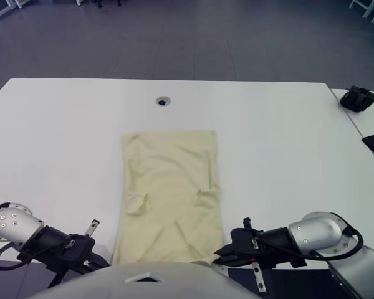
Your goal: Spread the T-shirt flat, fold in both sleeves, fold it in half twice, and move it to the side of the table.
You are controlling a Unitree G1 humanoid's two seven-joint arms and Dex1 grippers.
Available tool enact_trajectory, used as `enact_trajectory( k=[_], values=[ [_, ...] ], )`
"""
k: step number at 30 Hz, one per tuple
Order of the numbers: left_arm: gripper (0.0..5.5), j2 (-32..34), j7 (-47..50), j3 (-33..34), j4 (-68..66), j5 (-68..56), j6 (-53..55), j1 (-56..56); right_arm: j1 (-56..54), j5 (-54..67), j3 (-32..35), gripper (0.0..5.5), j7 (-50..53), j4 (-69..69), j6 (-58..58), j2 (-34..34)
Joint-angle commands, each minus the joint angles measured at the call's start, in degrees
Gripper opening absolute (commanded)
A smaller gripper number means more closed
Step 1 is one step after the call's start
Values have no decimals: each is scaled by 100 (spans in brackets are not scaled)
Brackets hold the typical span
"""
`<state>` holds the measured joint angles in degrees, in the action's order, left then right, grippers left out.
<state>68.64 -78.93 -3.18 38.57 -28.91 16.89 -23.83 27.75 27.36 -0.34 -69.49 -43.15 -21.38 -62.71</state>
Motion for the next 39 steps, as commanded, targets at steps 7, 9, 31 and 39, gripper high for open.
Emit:
enact_trajectory(
  k=[7,9,31,39],
  values=[
    [0,-670,-70,-175,-1373,-259,460,2185,-2974,599,-336,1,-8,719,-996,272],
    [0,-801,-113,-242,-1664,-215,488,2596,-3642,553,-510,1,-83,1071,-1106,374],
    [0,-2299,-150,-730,-4787,911,3,5694,-6392,-1053,-1403,1,-528,5118,168,1956],
    [0,-2484,-136,-681,-5402,1137,-201,6042,-7123,-1445,-1381,1,-608,6421,702,2448]
  ],
)
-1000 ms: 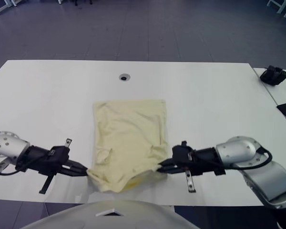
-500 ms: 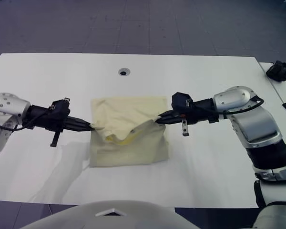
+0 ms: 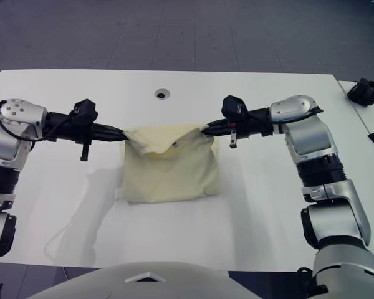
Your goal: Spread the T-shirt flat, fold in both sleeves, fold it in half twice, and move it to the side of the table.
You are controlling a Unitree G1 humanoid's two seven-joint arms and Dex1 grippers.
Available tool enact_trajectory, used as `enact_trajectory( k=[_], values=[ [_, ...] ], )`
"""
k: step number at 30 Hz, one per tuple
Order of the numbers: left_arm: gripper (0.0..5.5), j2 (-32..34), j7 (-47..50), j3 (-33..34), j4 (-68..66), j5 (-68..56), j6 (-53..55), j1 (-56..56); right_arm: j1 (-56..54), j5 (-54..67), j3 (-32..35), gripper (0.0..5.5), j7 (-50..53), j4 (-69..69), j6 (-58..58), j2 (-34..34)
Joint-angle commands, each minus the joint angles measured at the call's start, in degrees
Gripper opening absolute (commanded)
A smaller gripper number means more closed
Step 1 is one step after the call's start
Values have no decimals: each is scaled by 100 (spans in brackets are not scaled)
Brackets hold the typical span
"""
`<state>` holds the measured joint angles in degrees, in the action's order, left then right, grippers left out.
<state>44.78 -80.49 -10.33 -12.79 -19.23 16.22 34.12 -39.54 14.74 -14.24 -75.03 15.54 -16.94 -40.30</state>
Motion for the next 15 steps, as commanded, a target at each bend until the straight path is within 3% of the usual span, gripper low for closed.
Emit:
enact_trajectory(
  k=[1,15],
  values=[
    [0,-129,37,34,-355,205,-178,298,-441,-227,14,1,-43,691,331,252],
    [0,-596,401,172,-1557,594,-570,1105,-1396,-701,260,1,345,2569,1279,904]
  ],
)
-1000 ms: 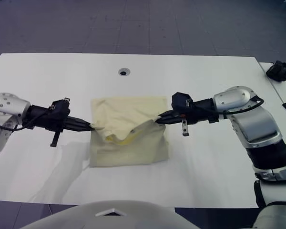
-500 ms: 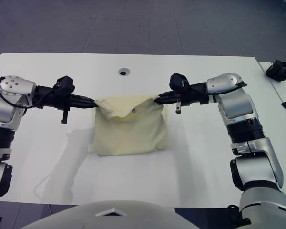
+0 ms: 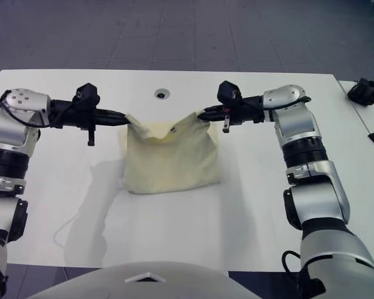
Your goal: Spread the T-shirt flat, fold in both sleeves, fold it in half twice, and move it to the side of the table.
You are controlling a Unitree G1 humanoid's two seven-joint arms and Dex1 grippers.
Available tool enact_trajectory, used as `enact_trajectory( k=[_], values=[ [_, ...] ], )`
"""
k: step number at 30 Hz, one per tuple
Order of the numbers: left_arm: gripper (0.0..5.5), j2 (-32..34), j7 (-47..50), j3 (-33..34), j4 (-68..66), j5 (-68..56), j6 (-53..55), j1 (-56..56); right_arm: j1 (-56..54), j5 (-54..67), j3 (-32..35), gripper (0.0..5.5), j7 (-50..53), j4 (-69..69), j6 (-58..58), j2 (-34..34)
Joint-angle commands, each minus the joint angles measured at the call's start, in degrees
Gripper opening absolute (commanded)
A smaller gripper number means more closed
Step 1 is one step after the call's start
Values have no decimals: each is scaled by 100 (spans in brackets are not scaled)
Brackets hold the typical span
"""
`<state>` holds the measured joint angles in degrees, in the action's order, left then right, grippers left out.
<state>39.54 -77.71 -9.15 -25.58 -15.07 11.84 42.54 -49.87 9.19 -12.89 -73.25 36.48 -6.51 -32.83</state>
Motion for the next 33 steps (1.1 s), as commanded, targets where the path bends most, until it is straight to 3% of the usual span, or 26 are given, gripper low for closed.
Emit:
enact_trajectory(
  k=[1,13,27,29,33],
  values=[
    [0,-98,144,17,-361,253,-201,268,-417,-211,124,1,221,658,325,200],
    [0,-654,784,-214,-1862,1032,-666,339,-494,-1200,67,1,1409,2776,1490,733],
    [0,-992,1406,-371,-3141,1777,-814,713,-530,-1700,174,1,2608,3338,2106,1071],
    [0,-1035,1504,-344,-3202,1811,-781,760,-547,-1771,238,55,3091,3377,2216,1093],
    [68,-1051,2288,37,-3381,1712,-724,1039,-513,-1811,445,121,4176,3367,2555,1007]
  ],
)
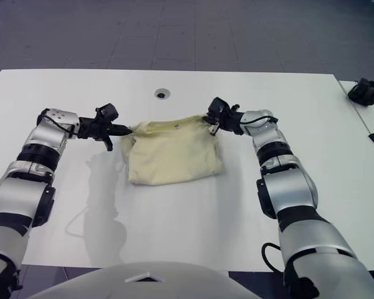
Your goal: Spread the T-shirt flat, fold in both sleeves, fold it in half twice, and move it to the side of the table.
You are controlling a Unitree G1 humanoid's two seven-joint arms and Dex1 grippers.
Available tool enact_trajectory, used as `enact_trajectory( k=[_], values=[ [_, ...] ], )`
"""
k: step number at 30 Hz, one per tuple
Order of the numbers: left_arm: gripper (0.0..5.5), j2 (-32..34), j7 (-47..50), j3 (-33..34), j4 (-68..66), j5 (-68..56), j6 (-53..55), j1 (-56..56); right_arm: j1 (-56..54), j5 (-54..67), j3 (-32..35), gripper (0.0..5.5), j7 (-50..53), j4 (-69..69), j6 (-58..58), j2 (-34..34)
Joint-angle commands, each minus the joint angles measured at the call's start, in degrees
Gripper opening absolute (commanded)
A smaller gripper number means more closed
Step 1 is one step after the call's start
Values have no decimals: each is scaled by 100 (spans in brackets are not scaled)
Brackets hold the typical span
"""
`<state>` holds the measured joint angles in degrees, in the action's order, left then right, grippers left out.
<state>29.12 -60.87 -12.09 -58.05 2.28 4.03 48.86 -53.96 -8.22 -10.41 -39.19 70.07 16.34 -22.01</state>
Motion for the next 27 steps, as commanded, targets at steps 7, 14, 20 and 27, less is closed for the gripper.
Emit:
enact_trajectory(
  k=[7,14,20,27],
  values=[
    [171,307,1383,446,961,243,-137,113,272,-142,236,219,1008,-441,874,-115],
    [279,385,827,-98,4312,201,1021,-1586,430,-722,-293,323,1035,-617,1191,-65],
    [384,596,899,-380,6063,417,1992,-2703,429,-1086,-593,423,1075,-451,1281,-39],
    [509,1027,573,-816,6474,761,1983,-2985,770,-1672,-1057,540,1160,-444,1500,-306]
  ],
)
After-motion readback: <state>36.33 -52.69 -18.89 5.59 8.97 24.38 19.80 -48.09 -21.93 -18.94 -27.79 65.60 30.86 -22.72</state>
